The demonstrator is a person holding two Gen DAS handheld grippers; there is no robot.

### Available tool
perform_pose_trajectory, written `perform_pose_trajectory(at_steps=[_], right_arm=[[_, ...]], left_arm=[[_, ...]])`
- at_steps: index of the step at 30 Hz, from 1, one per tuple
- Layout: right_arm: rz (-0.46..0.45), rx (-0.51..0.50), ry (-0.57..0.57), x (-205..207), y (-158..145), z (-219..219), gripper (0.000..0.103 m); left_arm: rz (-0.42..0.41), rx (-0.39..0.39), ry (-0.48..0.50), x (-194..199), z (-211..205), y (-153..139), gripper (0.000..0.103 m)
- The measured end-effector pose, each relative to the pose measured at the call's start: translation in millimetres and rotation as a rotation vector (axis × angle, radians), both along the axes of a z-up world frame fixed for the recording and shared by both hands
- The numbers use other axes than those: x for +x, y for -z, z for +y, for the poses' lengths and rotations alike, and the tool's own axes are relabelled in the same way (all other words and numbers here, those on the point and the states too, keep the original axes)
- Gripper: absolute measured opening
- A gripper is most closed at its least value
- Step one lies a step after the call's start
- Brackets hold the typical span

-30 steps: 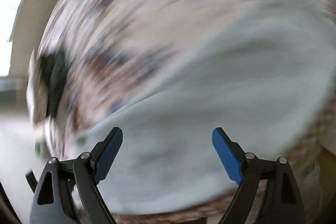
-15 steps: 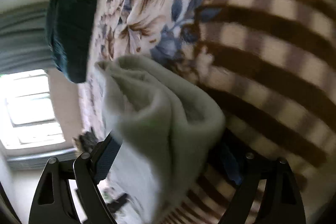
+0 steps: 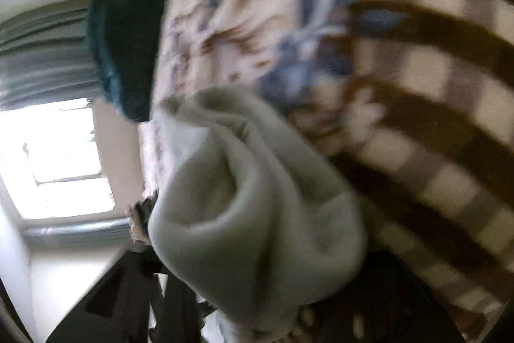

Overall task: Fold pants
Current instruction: 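Lift the cuff bundle with the right tool and carry it over the pants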

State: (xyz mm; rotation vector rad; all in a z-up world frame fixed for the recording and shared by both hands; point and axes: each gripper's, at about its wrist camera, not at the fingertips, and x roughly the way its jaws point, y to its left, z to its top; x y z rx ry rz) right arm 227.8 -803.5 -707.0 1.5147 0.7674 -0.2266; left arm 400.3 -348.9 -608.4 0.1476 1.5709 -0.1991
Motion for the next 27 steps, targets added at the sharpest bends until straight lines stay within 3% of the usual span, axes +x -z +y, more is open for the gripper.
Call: perform_pose_trajectory(at_steps=[2,5,7,9,13,20,23,27], right_arm=[[0.016,-0.007,0.074,-12,-3,-6,0.020],[-0.007,0.026,0.098,-16,6,1,0.020],[-0.019,0.023,0.064,-10,5,6,0.029],[0.006,-0.013,0.007,1,-3,11,0.029],[0.025,-0.086,0.042,5,-28,19,0.019],[-0.015,-0.348,-0.032,37,-155,94,0.019],[-0.016,-0.484,-0.107,59,-212,156,0.019],[0.000,-0.600,-0.225,96,-244,251,0.019]], left_arm=[[-0.013,-0.014,-0.011,1,3,-6,0.103],[-0.039,0.009,-0.058,6,19,-14,0.103],[-0.048,0.006,-0.097,11,34,-22,0.103],[-0.066,-0.008,-0.128,15,49,-32,0.103],[-0.088,-0.012,-0.141,26,80,-47,0.103],[-0.141,-0.014,-0.157,42,167,-97,0.103],[-0.164,-0.004,-0.187,17,205,-116,0.103],[-0.167,0.013,-0.268,15,285,-132,0.103]])
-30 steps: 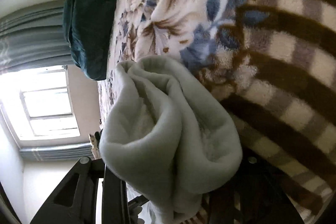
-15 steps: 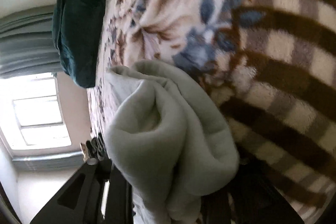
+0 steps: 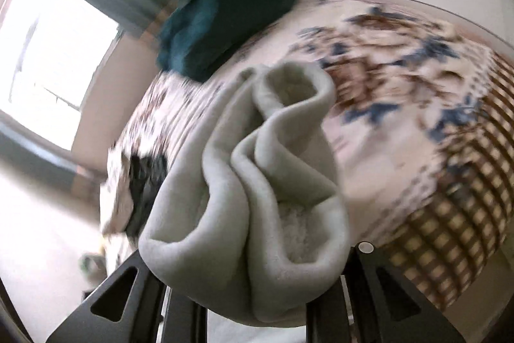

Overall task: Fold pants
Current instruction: 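Lift the cuff bundle with the right tool and carry it over the pants, then lay the cuff bundle onto the pants and open the right tool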

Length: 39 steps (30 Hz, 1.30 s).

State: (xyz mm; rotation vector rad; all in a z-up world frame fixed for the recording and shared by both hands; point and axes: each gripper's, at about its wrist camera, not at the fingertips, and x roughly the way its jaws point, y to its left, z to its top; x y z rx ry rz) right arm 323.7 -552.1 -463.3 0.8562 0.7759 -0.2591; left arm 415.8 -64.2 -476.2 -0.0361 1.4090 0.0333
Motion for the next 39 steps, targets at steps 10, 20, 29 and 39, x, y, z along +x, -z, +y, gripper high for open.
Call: perform_pose_trajectory(at_steps=[10,20,29,39], right_arm=[[0.179,-0.278,-0.479,53,74,314,0.018],[0.322,-0.181,-0.796,58,116,366,0.084],[0.342,0.100,-0.591,28,69,217,0.084],[0.422,0.047,-0.339,21,93,104,0.084]], left_arm=[[-0.013,0.059,-0.155,-2,143,9,0.103],[-0.044,-0.019,-0.102,22,126,0,0.103],[0.057,-0.157,0.136,74,12,27,0.103],[0.042,-0.139,0.257,96,-32,49,0.017]])
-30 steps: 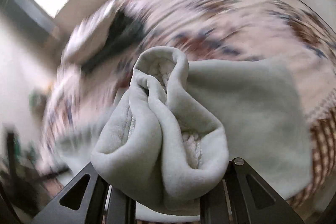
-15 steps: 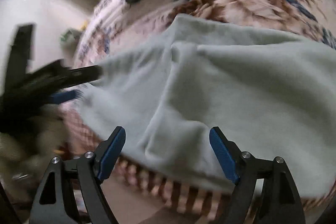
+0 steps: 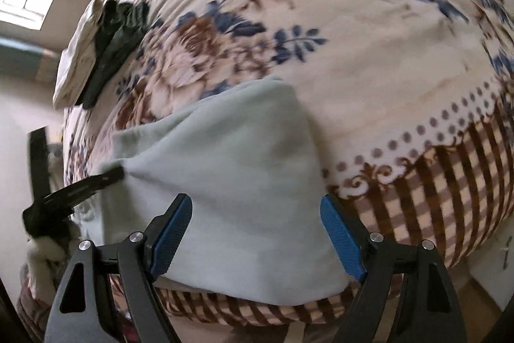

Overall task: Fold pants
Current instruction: 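Lay the cuff bundle onto the pants and open the right tool, then grasp the folded leg end with the left tool and lift it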

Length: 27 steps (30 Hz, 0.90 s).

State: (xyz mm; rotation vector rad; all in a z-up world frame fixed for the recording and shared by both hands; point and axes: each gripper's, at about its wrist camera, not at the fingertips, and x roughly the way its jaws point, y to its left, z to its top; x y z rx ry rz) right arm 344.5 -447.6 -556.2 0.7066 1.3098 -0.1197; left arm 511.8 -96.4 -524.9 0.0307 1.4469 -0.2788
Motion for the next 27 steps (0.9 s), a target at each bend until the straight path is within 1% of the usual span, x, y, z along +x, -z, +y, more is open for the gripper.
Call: perform_pose_trajectory(at_steps=[3,4,5,7,9,10,11,12,13,14,16,17,18,19,20,21,22,23,25,27], right_arm=[[0.021,-0.002,0.004,0,10,-1,0.084],[0.034,0.004,0.007,-1,15,-1,0.084],[0.043,0.012,0.008,0,20,1,0.084],[0.061,0.026,0.014,-1,25,1,0.084],[0.064,0.045,0.026,-5,27,0,0.084],[0.070,0.051,0.033,-7,28,0,0.084],[0.077,0.059,0.045,-11,30,-2,0.084],[0.081,0.066,0.051,-14,31,-3,0.084],[0.090,0.076,0.059,-17,35,-4,0.084],[0.098,0.085,0.064,-19,39,-4,0.084],[0.118,0.099,0.072,-22,47,-4,0.084],[0.125,0.102,0.074,-22,50,-4,0.084],[0.131,0.112,0.075,-22,54,-4,0.084],[0.136,0.118,0.076,-21,58,-3,0.084],[0.141,0.116,0.076,-20,61,-3,0.084],[0.143,0.112,0.073,-18,62,-2,0.084],[0.145,0.105,0.066,-17,63,-2,0.084],[0.146,0.101,0.064,-15,64,-2,0.084],[0.146,0.105,0.063,-14,66,-4,0.084],[0.153,0.104,0.060,-13,68,-5,0.084]], left_arm=[[0.045,0.014,-0.029,8,8,19,0.018],[0.061,-0.005,-0.045,8,12,21,0.021],[0.070,-0.041,-0.057,8,15,18,0.027],[0.081,-0.115,-0.101,1,32,4,0.035],[0.083,-0.219,-0.164,-11,55,-11,0.036],[0.085,-0.252,-0.190,-17,65,-16,0.045],[0.090,-0.299,-0.211,-25,75,-18,0.061],[0.103,-0.324,-0.224,-30,80,-16,0.067],[0.126,-0.352,-0.232,-35,83,-11,0.070],[0.158,-0.382,-0.229,-39,84,-2,0.070],[0.247,-0.380,-0.206,-43,74,29,0.070],[0.274,-0.367,-0.189,-45,68,40,0.070],[0.296,-0.317,-0.166,-47,60,55,0.070],[0.290,-0.304,-0.150,-47,56,59,0.068],[0.271,-0.290,-0.131,-47,52,59,0.064],[0.241,-0.277,-0.116,-48,48,54,0.051],[0.229,-0.294,-0.105,-50,45,48,0.026],[0.216,-0.325,-0.095,-54,43,38,0.022],[0.187,-0.320,-0.091,-63,42,19,0.020],[0.212,-0.361,-0.160,-70,50,7,0.020]])
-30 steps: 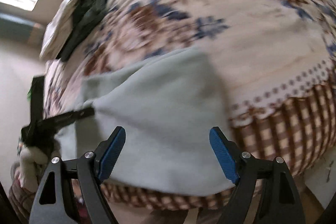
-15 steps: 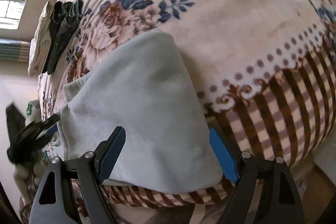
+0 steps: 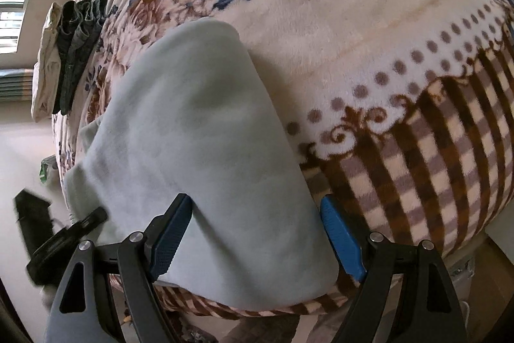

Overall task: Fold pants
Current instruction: 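Grasp the folded leg end with the left tool and lift it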

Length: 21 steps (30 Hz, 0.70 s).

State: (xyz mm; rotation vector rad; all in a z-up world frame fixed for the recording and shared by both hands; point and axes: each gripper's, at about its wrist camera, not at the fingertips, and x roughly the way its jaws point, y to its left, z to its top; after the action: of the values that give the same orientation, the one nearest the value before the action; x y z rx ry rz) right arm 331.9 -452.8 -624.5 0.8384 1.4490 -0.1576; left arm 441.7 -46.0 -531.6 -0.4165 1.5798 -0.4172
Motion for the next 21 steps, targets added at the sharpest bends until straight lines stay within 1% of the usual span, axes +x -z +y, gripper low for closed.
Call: perform_pose_trajectory(at_steps=[1,2,3,4,5,6,7,8,9,10,11,12,13,14,15,17,18,20,21], right_arm=[[0.000,0.003,-0.003,0,0,0,0.084],[0.000,0.005,-0.008,1,-1,-1,0.084],[0.000,0.005,-0.013,3,-2,-1,0.084],[-0.001,0.005,-0.017,4,-3,-1,0.084],[-0.002,0.006,-0.026,5,-4,0,0.084],[-0.001,0.004,-0.033,7,-5,1,0.084],[0.000,0.002,-0.040,8,-5,2,0.084],[0.000,0.001,-0.049,11,-5,3,0.084],[0.004,-0.002,-0.055,13,-5,5,0.084],[0.008,-0.006,-0.060,15,-5,6,0.084],[0.009,-0.005,-0.061,17,-7,6,0.084],[0.006,-0.005,-0.061,19,-8,6,0.084],[0.003,-0.005,-0.061,20,-11,6,0.084],[-0.001,-0.006,-0.062,22,-14,6,0.084],[-0.006,-0.006,-0.064,24,-18,6,0.084],[-0.014,-0.013,-0.071,28,-24,6,0.084],[-0.020,-0.018,-0.075,32,-27,6,0.084],[-0.041,-0.021,-0.087,40,-33,10,0.084],[-0.045,-0.026,-0.097,43,-34,12,0.084]], left_arm=[[0.022,-0.015,-0.027,-4,5,-4,0.020],[0.054,-0.025,-0.077,-9,13,-6,0.020],[0.087,-0.038,-0.108,-11,18,-4,0.020],[0.117,-0.042,-0.129,-11,21,3,0.020],[0.132,-0.015,-0.146,-13,25,11,0.020],[0.157,0.010,-0.156,-12,29,28,0.020],[0.176,0.022,-0.158,-12,33,40,0.022],[0.203,0.031,-0.166,-12,37,55,0.026],[0.227,0.024,-0.181,-11,40,67,0.027],[0.235,0.019,-0.178,-8,39,67,0.028],[0.234,0.023,-0.161,-5,36,62,0.033],[0.222,0.040,-0.130,-3,33,52,0.034],[0.194,0.062,-0.106,-2,31,36,0.034],[0.165,0.081,-0.095,1,28,27,0.035],[0.119,0.101,-0.080,2,28,11,0.038],[0.058,0.121,-0.083,6,30,-8,0.052],[0.032,0.107,-0.101,13,31,-15,0.055],[0.011,0.089,-0.108,23,30,-12,0.057],[0.007,0.092,-0.102,32,27,-4,0.057]])
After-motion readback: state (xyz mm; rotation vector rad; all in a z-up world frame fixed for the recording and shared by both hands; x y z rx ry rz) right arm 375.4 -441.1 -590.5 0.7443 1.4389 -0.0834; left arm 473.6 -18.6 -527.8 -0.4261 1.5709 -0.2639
